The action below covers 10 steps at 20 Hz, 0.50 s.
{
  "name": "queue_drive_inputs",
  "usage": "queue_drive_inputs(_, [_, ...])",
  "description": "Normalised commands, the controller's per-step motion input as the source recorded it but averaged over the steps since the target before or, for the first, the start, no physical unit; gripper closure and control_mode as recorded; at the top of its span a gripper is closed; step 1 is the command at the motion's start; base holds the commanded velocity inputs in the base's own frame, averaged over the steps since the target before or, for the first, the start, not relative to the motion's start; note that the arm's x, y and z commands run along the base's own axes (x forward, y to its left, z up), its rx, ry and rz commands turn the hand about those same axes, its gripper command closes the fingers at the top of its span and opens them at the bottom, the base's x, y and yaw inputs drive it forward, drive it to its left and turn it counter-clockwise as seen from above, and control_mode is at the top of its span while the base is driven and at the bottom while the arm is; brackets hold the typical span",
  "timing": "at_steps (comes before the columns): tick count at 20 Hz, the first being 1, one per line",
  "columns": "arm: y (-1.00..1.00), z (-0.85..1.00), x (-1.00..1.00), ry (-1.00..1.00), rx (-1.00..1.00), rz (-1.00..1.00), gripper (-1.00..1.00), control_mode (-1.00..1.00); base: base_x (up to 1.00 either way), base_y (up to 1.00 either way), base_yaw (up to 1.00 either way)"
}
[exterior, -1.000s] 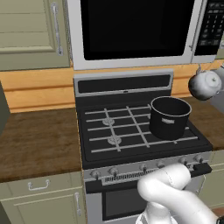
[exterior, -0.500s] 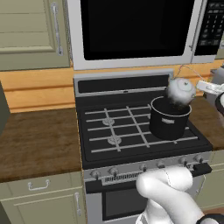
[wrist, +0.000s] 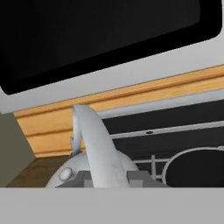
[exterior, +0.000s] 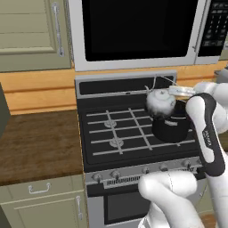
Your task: Pick the kettle from the counter and place it on a stove burner. Then turn the burner on.
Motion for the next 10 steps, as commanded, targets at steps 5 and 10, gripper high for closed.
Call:
queue_drive_inputs(5, [1.0,-0.84,0.03,0.17,-0.17,0.0,1.0,-1.0,0.0,0.0,0.0])
queue_drive_inputs(10, [1.0,-0.88,0.21,0.23,0.0,0.01,1.0,-1.0,0.0,0.0,0.0])
